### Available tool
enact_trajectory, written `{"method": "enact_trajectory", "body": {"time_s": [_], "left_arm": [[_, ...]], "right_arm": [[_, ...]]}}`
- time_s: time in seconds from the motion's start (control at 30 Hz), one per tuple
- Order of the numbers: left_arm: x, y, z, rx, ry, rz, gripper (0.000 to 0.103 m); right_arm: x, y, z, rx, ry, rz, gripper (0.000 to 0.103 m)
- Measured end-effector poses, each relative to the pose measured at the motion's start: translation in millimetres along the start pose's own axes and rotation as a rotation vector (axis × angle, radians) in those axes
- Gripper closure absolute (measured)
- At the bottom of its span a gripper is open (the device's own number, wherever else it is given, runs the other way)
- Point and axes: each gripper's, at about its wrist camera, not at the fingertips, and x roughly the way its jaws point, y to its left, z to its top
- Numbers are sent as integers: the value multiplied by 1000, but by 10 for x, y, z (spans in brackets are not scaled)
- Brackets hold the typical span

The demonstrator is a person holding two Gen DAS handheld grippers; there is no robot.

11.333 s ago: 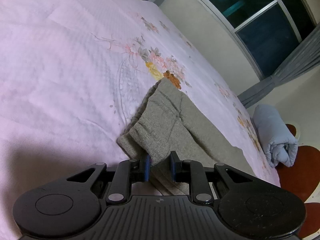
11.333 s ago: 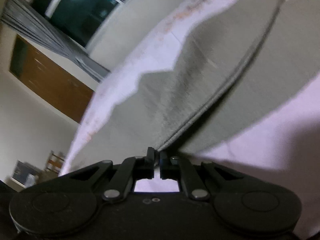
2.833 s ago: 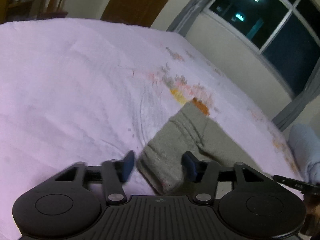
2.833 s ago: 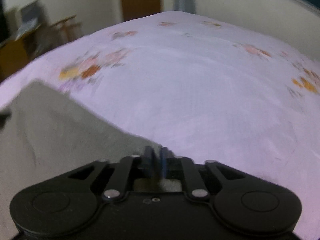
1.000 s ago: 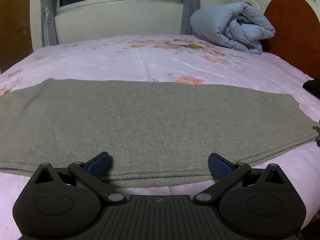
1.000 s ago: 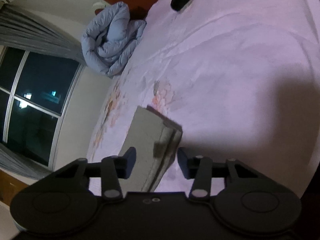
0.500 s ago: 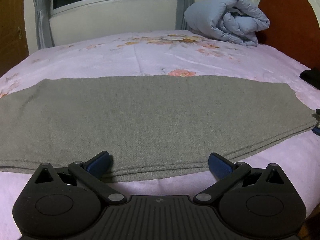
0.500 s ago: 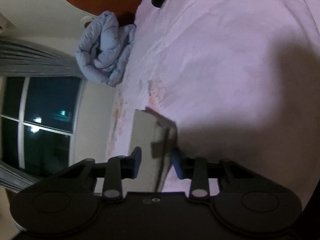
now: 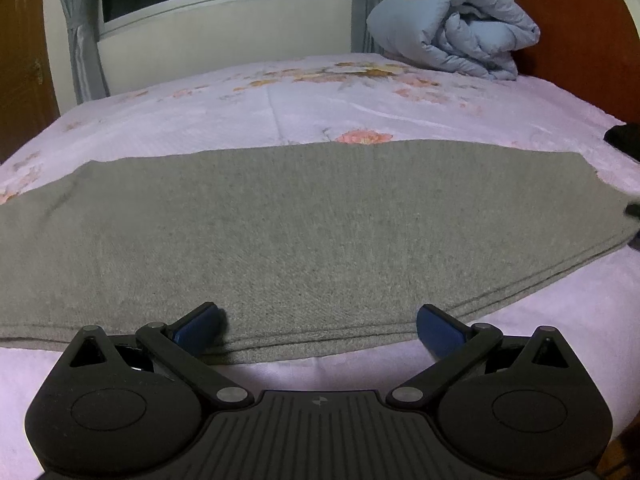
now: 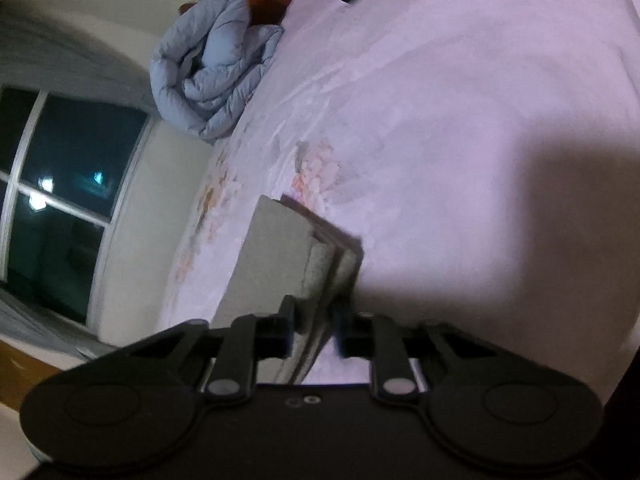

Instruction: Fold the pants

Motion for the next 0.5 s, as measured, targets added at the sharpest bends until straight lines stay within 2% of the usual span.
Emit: {"method": "enact_trajectory", "body": {"time_s": [0.2, 0.3, 0.37, 0.43, 0.5], "left_arm": [[33, 49, 15, -13, 6, -26, 0], [-38, 195, 24, -35, -7, -87, 0], [-221, 480, 28, -68, -43, -91, 0], [-457, 946, 32, -96, -93, -72, 0], [-705, 1557, 25, -121, -154, -11, 0]], "right_arm": [[-124, 643, -54, -181, -14, 47, 96], [-172, 1154, -207, -319, 3, 107, 96], [-170, 1563, -423, -410, 34, 166, 96], [-96, 1938, -709, -505, 67, 203, 96], [17, 2251, -1099, -574, 111, 250, 96]]}}
